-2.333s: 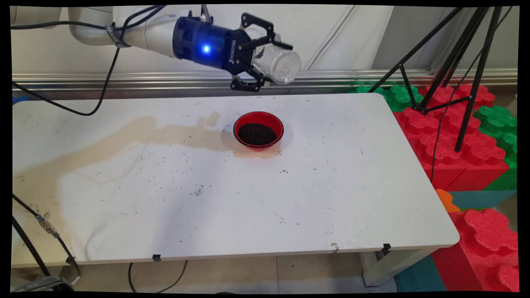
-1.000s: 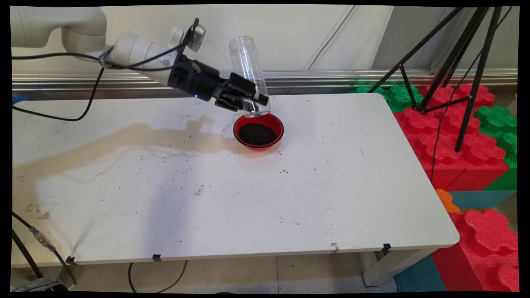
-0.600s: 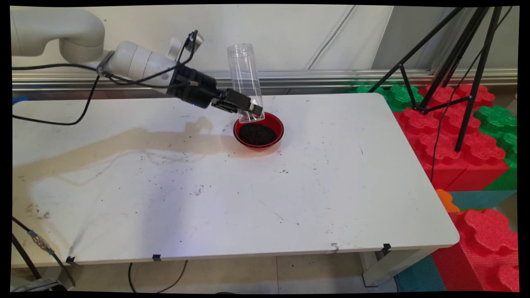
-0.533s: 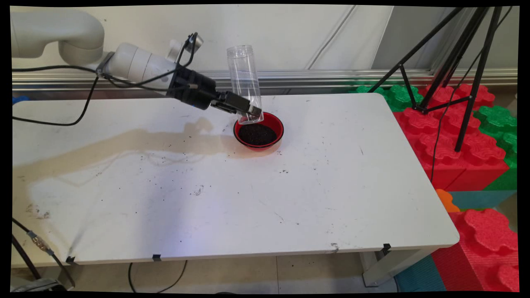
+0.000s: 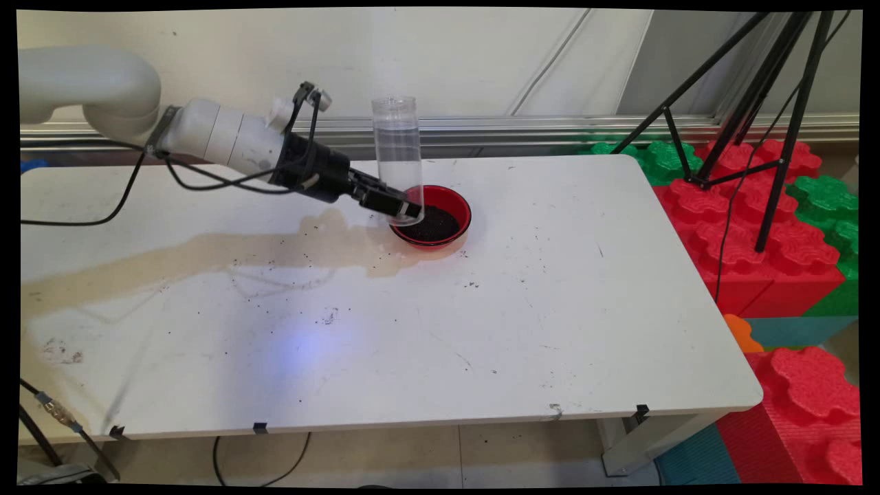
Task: Pour the black seasoning powder in the red bowl, then place the picked object on the table
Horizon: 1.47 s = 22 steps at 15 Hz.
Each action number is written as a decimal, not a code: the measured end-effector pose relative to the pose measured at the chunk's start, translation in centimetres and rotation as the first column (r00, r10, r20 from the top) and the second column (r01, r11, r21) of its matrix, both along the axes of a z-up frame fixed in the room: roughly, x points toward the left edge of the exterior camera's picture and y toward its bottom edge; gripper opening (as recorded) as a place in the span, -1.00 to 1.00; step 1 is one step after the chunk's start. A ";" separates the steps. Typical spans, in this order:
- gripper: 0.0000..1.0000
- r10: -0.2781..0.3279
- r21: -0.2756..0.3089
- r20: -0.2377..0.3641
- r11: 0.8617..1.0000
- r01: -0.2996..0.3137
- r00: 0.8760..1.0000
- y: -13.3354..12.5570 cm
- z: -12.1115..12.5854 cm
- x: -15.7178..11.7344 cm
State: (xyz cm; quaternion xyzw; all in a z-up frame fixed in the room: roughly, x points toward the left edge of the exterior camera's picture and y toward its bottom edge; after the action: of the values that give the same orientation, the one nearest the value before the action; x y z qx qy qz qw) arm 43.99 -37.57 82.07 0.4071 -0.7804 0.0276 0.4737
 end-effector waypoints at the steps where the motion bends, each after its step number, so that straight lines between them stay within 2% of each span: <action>1: -1.00 -0.010 -0.021 0.015 1.000 0.011 1.000 0.5 -0.2 -0.1; 5: -1.00 -0.046 -0.086 0.068 0.995 0.051 0.997 2.3 -1.1 -0.2; 10: -1.00 -0.084 -0.131 0.113 0.987 0.099 0.990 4.3 -2.2 -0.7; 17: -1.00 -0.143 -0.151 0.160 0.974 0.167 0.977 7.0 -4.2 -1.7; 22: -1.00 -0.170 -0.149 0.177 0.969 0.197 0.970 8.0 -5.7 -2.3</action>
State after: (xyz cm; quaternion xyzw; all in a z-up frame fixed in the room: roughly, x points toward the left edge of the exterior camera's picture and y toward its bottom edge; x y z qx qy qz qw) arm 41.70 -29.58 76.38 0.2888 -0.8459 0.0815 0.4410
